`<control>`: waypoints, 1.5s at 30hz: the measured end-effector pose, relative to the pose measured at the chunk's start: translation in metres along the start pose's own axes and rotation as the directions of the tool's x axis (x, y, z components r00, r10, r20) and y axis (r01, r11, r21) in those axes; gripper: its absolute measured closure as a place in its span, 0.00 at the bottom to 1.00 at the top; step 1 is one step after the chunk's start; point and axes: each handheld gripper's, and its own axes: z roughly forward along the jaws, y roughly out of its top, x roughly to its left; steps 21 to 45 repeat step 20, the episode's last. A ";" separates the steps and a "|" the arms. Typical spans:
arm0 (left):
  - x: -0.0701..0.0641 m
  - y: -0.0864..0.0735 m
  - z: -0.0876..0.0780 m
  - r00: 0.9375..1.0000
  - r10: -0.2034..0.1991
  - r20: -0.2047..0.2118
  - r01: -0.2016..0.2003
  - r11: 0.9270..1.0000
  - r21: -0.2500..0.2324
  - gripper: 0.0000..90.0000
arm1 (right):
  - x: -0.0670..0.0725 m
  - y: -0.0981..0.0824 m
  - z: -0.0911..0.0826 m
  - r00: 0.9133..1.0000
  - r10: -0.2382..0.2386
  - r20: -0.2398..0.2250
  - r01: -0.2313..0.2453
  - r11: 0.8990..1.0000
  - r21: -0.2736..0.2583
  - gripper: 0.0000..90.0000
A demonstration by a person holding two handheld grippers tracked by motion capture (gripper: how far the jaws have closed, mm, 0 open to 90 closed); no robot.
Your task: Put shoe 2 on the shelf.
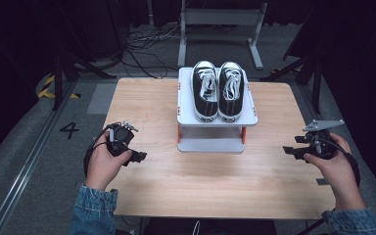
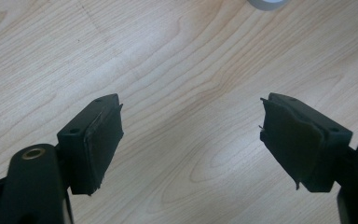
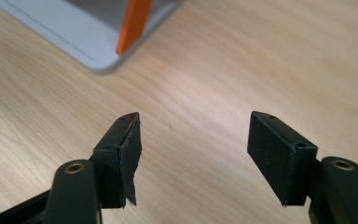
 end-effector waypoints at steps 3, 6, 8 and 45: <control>0.000 -0.001 0.004 1.000 -0.002 -0.009 0.002 1.000 -0.002 0.23 | -0.002 -0.018 0.011 0.999 0.029 0.013 -0.029 1.000 -0.011 0.37; 0.001 -0.002 0.007 1.000 0.001 -0.010 -0.001 1.000 -0.009 0.23 | -0.003 -0.029 0.020 0.999 0.047 0.018 -0.046 0.999 -0.007 0.34; 0.002 -0.003 0.008 1.000 -0.006 -0.010 0.006 1.000 -0.027 0.22 | -0.004 -0.036 0.024 0.997 0.076 0.023 -0.076 0.997 -0.029 0.31; 0.005 -0.006 0.011 1.000 -0.017 -0.014 0.017 1.000 -0.021 0.22 | -0.003 -0.051 0.044 0.992 0.110 0.057 -0.107 0.993 -0.058 0.23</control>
